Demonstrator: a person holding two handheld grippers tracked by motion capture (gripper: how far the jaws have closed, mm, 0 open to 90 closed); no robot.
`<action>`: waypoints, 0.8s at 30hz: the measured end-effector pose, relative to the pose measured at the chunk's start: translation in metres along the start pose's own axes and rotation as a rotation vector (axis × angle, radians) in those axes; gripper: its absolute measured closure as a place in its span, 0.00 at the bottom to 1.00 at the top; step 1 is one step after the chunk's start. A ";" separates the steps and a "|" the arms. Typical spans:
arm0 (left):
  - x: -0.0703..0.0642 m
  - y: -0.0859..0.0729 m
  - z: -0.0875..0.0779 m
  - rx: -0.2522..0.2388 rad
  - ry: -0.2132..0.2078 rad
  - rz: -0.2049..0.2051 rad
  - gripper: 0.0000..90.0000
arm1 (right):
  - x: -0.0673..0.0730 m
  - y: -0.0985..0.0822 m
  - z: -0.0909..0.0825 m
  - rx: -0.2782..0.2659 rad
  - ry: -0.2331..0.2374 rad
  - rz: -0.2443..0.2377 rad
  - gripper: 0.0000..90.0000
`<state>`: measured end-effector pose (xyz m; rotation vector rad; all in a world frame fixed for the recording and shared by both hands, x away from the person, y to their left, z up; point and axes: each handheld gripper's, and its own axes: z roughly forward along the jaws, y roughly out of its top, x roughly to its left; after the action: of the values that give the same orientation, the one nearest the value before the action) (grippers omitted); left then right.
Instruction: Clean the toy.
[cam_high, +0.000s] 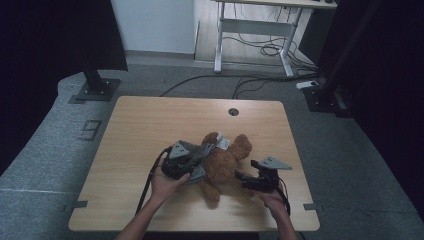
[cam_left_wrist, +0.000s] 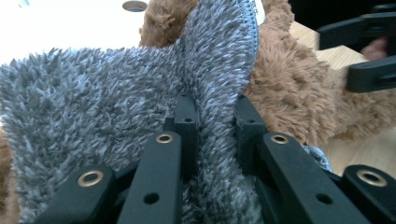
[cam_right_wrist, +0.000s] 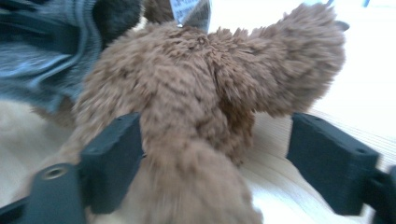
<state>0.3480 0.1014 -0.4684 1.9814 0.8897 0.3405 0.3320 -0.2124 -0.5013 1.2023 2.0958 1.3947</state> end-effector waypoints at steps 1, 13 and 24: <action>0.000 -0.001 -0.001 0.001 -0.003 -0.001 0.84 | 0.002 0.002 0.006 0.014 0.002 -0.003 0.17; -0.010 -0.016 -0.006 -0.033 0.008 0.024 0.84 | 0.019 -0.019 0.042 0.201 0.097 -0.031 0.23; -0.012 -0.011 0.005 -0.020 0.033 0.042 0.84 | 0.021 -0.021 0.047 0.153 0.049 -0.033 0.65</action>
<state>0.3377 0.0932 -0.4791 1.9837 0.8628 0.4053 0.3429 -0.1716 -0.5376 1.1955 2.2813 1.2809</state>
